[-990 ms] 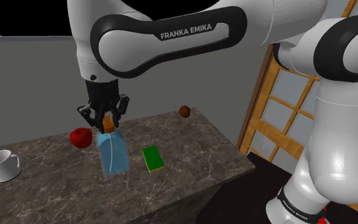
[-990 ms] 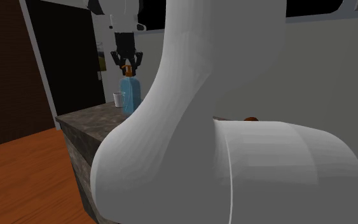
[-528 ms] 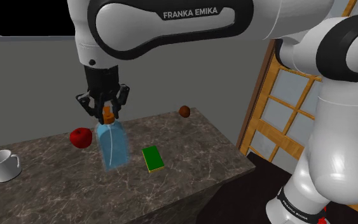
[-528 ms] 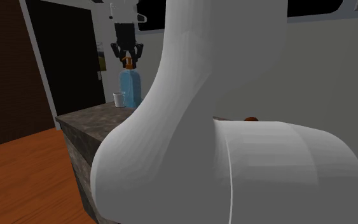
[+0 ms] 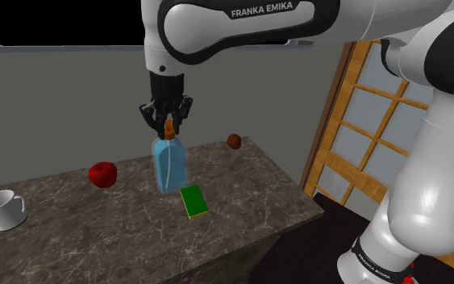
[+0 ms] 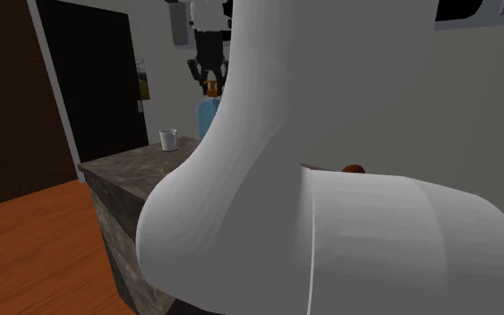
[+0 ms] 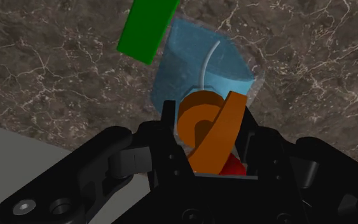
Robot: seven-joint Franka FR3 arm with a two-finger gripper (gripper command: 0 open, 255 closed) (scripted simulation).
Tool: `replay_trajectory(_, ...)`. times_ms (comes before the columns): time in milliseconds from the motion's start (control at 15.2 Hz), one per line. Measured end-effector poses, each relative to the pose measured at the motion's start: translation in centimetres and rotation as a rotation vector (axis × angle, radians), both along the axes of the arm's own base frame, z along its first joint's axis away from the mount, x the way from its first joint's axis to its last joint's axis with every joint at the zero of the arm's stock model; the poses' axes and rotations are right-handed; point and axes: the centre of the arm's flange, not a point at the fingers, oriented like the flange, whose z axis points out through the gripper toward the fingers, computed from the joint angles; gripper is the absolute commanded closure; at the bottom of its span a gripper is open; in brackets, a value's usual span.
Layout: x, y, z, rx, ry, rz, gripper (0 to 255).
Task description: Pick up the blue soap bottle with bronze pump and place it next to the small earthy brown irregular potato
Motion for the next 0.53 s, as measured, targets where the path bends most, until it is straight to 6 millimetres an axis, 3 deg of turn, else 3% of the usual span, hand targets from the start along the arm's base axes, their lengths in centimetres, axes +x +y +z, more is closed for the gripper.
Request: replay_trajectory(528,1.8,-10.5,0.1,0.000,0.000,0.000,255)
